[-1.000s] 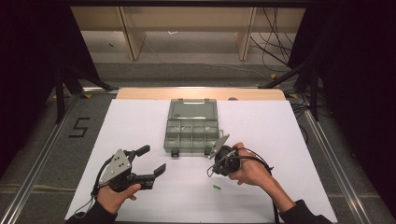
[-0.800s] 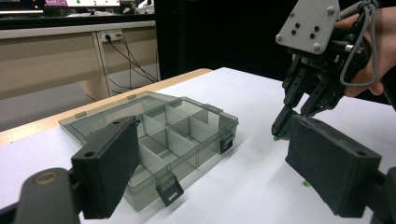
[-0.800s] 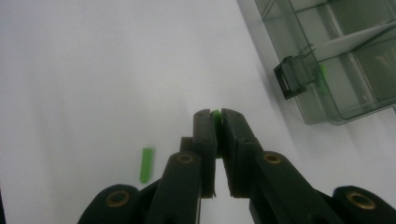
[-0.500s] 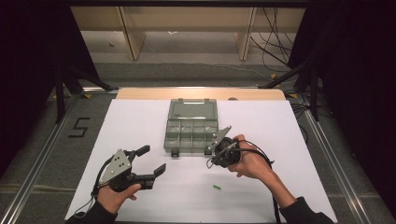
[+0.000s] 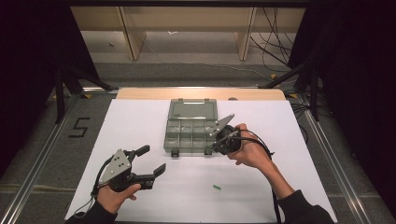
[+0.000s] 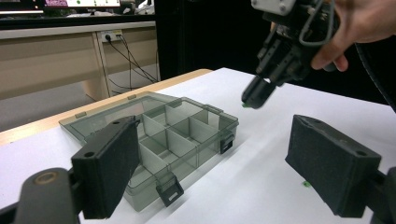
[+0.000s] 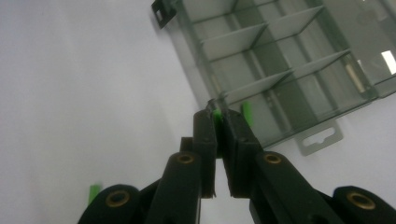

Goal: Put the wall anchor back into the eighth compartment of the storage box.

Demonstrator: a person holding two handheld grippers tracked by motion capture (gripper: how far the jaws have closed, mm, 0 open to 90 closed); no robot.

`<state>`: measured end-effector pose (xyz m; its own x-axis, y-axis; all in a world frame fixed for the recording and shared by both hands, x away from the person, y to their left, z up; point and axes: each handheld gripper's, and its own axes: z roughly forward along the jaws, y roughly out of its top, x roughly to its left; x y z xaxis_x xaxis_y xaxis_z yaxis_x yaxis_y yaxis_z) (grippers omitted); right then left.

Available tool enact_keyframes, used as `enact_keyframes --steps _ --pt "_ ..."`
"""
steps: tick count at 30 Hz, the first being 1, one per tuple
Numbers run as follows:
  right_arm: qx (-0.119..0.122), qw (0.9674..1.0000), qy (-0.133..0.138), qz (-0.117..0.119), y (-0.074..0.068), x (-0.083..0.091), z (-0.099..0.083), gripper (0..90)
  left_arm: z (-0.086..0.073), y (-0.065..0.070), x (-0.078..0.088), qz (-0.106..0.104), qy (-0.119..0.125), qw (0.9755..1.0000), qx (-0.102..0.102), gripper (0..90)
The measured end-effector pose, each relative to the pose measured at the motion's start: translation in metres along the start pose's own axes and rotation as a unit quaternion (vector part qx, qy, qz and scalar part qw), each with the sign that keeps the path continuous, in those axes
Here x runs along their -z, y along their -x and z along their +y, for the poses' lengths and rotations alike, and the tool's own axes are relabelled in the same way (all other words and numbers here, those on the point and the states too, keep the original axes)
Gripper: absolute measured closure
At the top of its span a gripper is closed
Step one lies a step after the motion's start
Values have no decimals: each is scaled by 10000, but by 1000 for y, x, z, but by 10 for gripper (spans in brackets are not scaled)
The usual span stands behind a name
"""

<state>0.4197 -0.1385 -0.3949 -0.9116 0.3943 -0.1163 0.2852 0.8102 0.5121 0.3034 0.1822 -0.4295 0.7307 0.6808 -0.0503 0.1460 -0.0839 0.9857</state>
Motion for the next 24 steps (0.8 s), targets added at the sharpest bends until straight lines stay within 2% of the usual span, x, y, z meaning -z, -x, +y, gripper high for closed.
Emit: enact_keyframes --steps 4,8,24 --pt "-52 9997 170 -172 9 0 5 848 0 0 0 3 -1 10000 2 163" --pt "-88 9994 225 -253 16 -4 9 848 0 0 0 0 -2 10000 22 163" --pt "-250 9989 208 -349 33 -18 9 848 0 0 0 1 -6 10000 24 163"
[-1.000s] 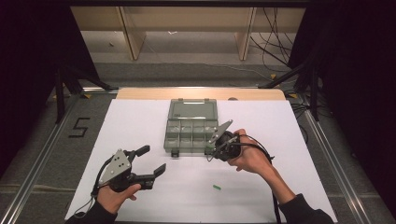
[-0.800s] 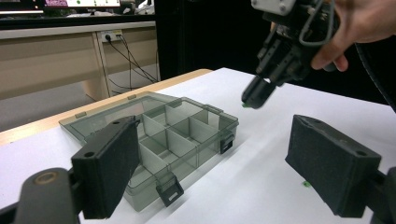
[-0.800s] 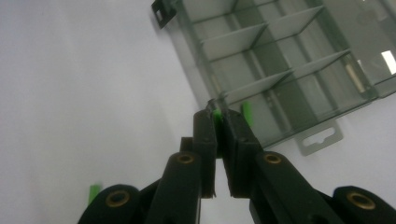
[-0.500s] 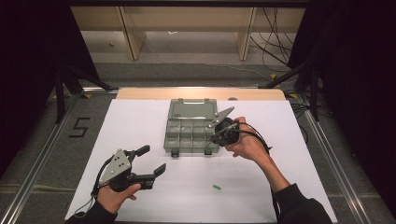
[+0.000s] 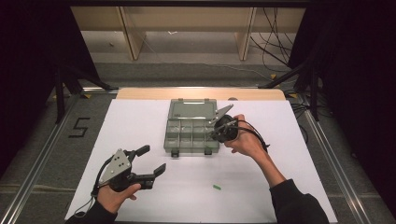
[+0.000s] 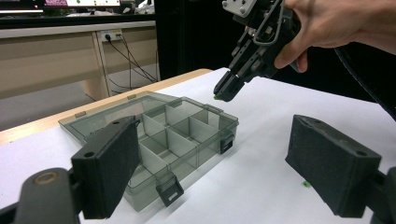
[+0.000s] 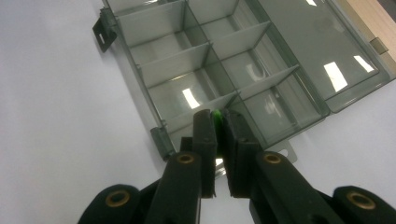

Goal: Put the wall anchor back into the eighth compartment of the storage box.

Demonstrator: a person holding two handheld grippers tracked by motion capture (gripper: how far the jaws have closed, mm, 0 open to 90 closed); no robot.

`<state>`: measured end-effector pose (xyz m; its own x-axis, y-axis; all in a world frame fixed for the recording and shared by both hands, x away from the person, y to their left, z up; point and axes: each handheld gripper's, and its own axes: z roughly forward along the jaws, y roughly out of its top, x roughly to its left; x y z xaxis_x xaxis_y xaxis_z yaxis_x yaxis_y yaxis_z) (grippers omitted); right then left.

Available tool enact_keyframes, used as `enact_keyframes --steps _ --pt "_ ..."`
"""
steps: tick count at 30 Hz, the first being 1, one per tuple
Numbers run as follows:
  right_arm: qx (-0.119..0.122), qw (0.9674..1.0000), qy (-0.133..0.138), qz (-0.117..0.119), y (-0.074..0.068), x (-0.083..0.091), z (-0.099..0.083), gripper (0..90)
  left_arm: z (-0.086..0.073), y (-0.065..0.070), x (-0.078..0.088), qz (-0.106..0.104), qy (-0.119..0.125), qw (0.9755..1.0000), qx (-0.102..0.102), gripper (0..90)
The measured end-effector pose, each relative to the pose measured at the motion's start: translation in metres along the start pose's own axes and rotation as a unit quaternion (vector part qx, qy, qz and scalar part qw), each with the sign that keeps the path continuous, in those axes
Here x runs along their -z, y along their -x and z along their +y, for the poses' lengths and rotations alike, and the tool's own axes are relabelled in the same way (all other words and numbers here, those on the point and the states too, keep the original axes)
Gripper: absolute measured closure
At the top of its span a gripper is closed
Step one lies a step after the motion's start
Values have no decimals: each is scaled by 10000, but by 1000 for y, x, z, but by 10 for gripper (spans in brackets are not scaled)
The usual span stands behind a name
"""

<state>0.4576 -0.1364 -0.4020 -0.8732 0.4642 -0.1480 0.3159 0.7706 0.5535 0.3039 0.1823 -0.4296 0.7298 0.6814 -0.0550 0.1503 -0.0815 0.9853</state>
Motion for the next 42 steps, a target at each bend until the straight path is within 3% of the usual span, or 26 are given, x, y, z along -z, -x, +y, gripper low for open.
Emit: enact_keyframes --steps 25,33,37,40,42 --pt "93 9997 -204 75 4 -24 5 847 0 0 0 -2 -2 10000 -11 163" --pt "12 9995 -316 60 5 -31 2 843 0 0 1 -2 0 10000 -8 163" --pt "-107 9995 -294 -13 5 -32 2 746 0 0 1 -1 -5 10000 -14 163" --pt "-159 9996 -213 -56 5 -31 4 590 0 0 0 -37 56 10000 10 163" --pt "-218 9996 -157 -45 5 -28 5 550 0 0 0 -35 57 10000 11 163"
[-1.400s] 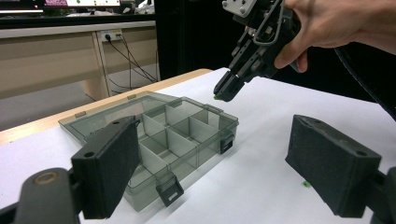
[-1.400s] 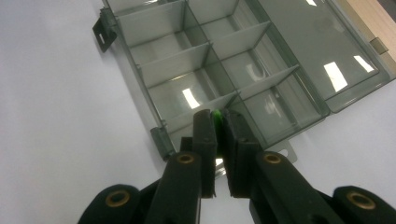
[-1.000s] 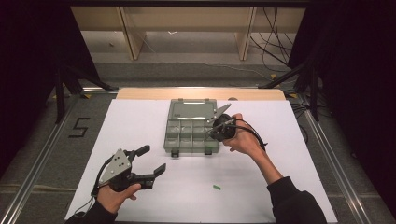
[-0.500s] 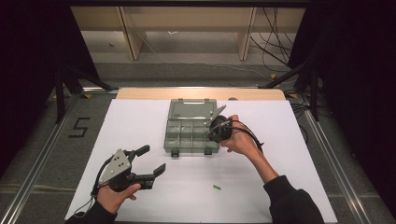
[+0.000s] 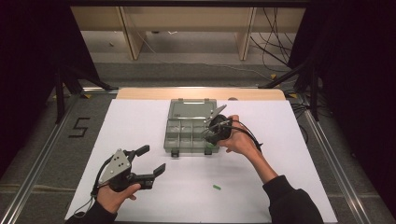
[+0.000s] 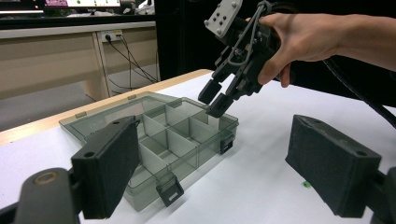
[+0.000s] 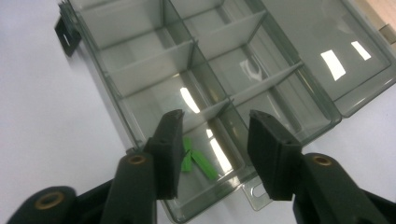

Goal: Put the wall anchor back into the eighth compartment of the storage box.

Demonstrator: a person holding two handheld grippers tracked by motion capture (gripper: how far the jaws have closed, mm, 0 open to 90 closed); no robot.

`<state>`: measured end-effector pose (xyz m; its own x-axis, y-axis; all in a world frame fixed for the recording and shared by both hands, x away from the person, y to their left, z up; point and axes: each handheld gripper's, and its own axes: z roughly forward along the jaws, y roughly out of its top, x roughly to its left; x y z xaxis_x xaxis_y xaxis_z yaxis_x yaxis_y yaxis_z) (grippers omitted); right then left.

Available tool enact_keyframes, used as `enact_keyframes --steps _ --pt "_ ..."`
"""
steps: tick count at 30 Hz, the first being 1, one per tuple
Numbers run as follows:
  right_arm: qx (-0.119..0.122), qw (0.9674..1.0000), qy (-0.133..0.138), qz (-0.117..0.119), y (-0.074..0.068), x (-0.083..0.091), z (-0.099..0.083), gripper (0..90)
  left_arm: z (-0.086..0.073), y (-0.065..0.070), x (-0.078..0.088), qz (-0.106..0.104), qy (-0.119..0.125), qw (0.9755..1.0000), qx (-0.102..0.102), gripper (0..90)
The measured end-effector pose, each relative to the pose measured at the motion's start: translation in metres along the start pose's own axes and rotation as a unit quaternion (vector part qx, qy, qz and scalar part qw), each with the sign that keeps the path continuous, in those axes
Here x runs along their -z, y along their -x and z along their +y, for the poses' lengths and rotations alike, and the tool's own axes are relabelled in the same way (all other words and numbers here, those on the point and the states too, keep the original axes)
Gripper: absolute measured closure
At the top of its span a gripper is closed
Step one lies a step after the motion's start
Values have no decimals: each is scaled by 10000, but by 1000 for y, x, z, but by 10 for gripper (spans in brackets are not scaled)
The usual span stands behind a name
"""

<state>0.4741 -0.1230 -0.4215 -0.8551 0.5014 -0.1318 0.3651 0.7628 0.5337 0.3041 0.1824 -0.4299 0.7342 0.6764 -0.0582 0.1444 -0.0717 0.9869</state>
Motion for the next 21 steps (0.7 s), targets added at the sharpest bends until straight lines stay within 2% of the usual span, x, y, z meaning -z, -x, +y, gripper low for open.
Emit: enact_keyframes --steps 7,9,11,12,16,18,21 --pt "-51 9999 154 -12 -2 9 1 393 1 0 1 33 -38 10000 -26 163" --pt "-87 9998 167 -24 -4 12 0 358 0 1 1 48 -31 10000 78 163" --pt "-91 9998 179 9 -5 16 0 349 0 1 1 46 -28 10000 70 163" --pt "-70 9997 220 -8 -6 18 0 343 1 1 1 40 -31 10000 -5 163" --pt "-23 9996 277 -61 -12 26 0 318 1 1 1 44 -26 10000 6 163" --pt "-58 9996 262 -15 -16 30 0 306 1 1 2 43 -27 10000 5 163" --pt "52 9993 355 -49 -20 36 0 299 1 1 2 45 -24 10000 5 163"
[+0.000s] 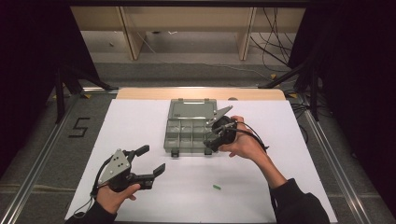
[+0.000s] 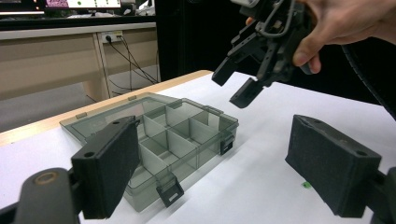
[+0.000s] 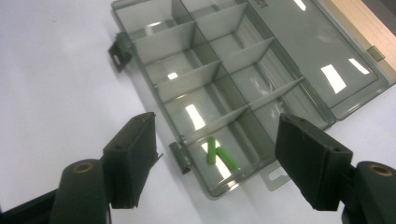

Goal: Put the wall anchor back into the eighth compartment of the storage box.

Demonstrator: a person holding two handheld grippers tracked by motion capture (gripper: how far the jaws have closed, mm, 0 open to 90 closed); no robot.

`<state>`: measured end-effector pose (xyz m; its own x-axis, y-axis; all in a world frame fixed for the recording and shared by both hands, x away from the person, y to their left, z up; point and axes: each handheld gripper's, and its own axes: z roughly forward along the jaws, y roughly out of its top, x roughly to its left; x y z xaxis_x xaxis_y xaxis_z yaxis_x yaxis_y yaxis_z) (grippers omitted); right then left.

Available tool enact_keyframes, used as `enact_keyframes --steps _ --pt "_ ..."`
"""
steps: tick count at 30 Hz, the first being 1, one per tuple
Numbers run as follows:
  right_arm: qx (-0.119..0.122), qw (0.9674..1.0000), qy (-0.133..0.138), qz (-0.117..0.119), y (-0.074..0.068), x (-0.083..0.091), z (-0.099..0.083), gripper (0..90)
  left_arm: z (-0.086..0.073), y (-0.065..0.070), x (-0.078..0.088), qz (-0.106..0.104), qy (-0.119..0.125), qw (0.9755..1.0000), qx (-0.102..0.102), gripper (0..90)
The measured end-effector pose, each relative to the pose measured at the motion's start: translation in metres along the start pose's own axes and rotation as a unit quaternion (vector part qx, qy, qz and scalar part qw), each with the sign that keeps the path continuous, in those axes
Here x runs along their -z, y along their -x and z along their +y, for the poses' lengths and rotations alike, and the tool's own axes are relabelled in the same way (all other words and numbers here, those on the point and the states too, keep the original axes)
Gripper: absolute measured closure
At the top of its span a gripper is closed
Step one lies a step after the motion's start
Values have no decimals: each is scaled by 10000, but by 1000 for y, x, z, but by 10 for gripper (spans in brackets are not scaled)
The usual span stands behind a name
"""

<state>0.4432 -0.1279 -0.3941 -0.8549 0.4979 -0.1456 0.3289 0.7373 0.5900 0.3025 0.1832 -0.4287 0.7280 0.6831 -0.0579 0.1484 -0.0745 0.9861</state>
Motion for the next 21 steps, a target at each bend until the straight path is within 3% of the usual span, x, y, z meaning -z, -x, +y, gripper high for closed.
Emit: enact_keyframes --steps 10,21 --pt "55 9999 -77 141 -19 16 -12 279 0 0 1 -1 3 10000 -17 163" --pt "248 9990 -238 278 -38 16 -25 263 0 0 1 0 0 10000 -29 163"
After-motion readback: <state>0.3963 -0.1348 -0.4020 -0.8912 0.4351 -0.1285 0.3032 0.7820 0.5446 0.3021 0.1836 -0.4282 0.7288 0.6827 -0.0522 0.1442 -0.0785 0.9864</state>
